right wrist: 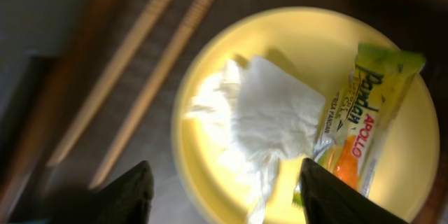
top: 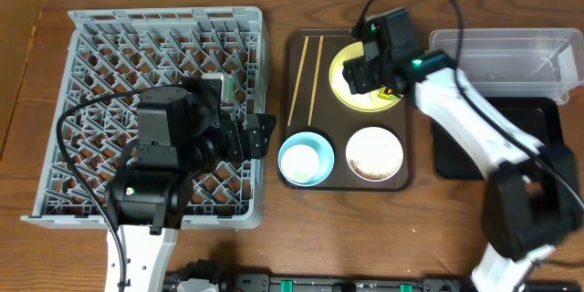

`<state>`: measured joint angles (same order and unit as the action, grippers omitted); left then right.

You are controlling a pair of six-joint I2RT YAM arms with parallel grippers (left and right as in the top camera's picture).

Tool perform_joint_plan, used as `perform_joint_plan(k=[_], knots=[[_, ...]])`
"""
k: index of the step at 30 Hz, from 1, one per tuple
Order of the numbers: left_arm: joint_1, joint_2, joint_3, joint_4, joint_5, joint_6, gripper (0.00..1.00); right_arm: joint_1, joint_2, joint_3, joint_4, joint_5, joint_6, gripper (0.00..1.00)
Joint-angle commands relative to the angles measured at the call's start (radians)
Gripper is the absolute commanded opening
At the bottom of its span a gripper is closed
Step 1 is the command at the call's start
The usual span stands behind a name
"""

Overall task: Sort waste into correct bins and load items into the dishwasher
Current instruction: 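Reach the right gripper to the yellow plate and grasp the tissue and wrapper, then carry the tissue and green wrapper right and drop them into the clear bin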

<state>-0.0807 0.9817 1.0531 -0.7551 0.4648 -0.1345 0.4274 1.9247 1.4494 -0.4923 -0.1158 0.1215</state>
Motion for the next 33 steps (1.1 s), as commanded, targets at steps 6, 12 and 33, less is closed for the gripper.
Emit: perform_joint_plan(k=[6, 12, 33], knots=[[-0.001, -0.003, 0.018, 0.0, 0.006, -0.005, 0.96, 0.006, 0.203, 0.012, 0.134, 0.103, 0.046, 0.55], [-0.001, -0.003, 0.018, 0.0, 0.006, -0.005, 0.96, 0.013, 0.197, 0.021, 0.12, 0.055, 0.066, 0.01], [-0.001, -0.003, 0.018, 0.0, 0.006, -0.005, 0.96, -0.369, -0.338, 0.037, -0.302, 0.061, 0.157, 0.01]])
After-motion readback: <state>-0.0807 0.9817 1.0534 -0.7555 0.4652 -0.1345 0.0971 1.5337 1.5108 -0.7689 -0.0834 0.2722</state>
